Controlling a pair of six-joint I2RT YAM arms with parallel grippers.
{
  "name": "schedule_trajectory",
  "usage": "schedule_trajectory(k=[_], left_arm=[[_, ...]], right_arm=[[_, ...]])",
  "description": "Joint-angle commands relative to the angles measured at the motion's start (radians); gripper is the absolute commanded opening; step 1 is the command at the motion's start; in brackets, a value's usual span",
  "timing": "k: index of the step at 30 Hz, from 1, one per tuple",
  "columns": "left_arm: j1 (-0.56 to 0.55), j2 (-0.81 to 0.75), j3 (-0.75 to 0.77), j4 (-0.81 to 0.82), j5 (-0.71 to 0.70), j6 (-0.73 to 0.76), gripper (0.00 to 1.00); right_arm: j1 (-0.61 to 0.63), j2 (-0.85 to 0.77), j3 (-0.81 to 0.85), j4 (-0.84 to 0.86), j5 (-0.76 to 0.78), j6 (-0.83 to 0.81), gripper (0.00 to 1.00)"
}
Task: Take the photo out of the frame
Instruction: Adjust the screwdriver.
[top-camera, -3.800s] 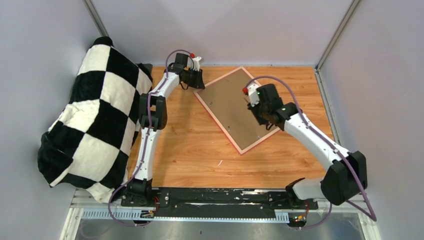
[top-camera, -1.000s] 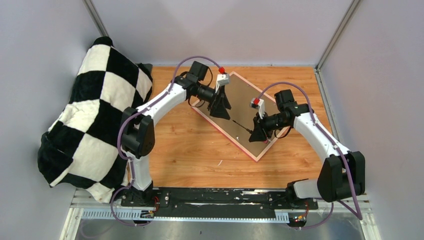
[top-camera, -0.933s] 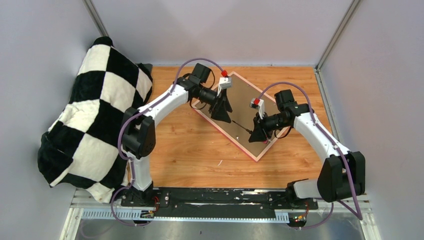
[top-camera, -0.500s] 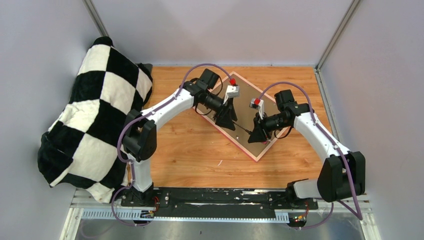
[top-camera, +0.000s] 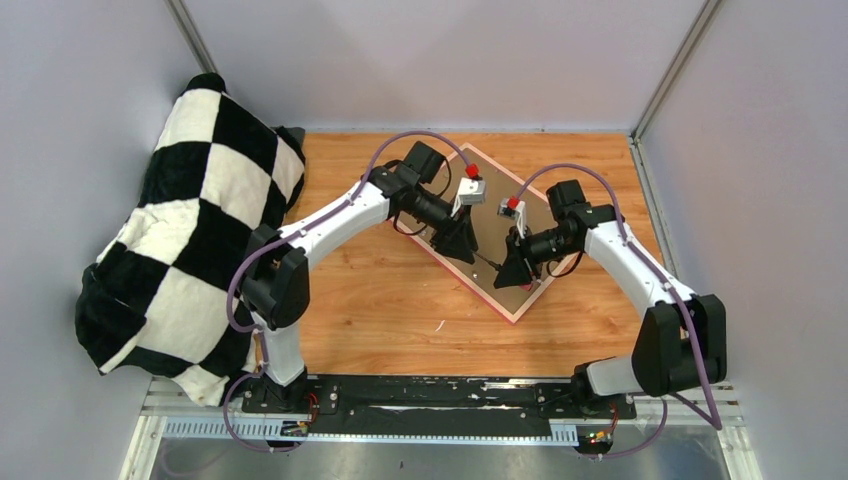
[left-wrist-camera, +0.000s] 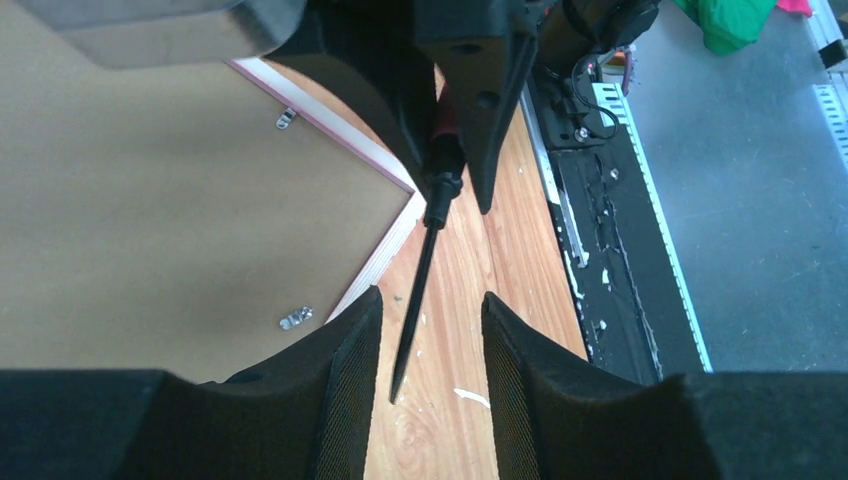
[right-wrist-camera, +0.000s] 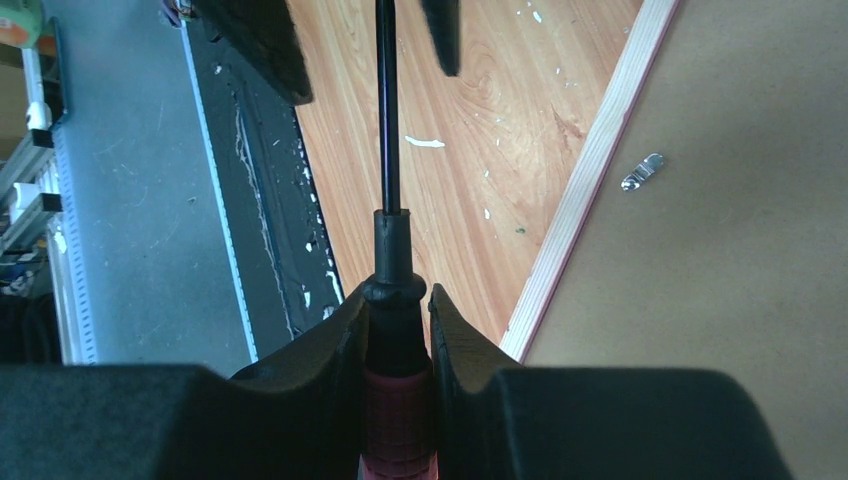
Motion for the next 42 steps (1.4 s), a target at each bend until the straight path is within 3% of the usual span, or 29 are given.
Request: schedule_trajectory(k=[1, 6, 13, 20, 26, 29, 32, 35, 42], left_arm=[[-0.01, -0.068, -0.015, -0.01, -0.025, 0.056, 0.42], [-0.016, -0.068, -0.027, -0.009, -0.029, 0.065, 0.38], [-0.019, -0.068, -0.048, -0.009, -0.079, 0.096, 0.49], [-0.019, -0.057, -0.03, -0.01, -0.099, 0.085, 0.45], [-0.022, -0.04, -0.017, -0.01, -0.08, 0.062, 0.22], [-0.025, -0.033, -0.012, -0.01, -0.081, 0.052, 0.0], [-0.026, -0.017, 0.003, -0.01, -0.079, 0.01, 0.0], [-0.026, -0.005, 0.015, -0.011, -0.087, -0.022, 0.0], [0.004, 0.033, 0.058, -0.013, -0.022, -0.096, 0.0]], right_arm=[[-0.008, 0.051, 0.037, -0.05, -0.057, -0.014, 0.0], [-0.013, 0.075, 0.064, -0.085, -0.082, -0.019, 0.0], [-0.025, 0.072, 0.061, -0.092, -0.101, -0.028, 0.0], [-0.027, 0.083, 0.062, -0.1, -0.102, -0.036, 0.0], [-0.027, 0.094, 0.065, -0.099, -0.087, -0.031, 0.0], [-0.027, 0.096, 0.063, -0.097, -0.082, -0.032, 0.0], [-0.027, 0.094, 0.066, -0.092, -0.071, -0.029, 0.0], [-0.028, 0.091, 0.068, -0.091, -0.069, -0.028, 0.28], [-0.036, 0.069, 0.062, -0.093, -0.089, -0.035, 0.57]])
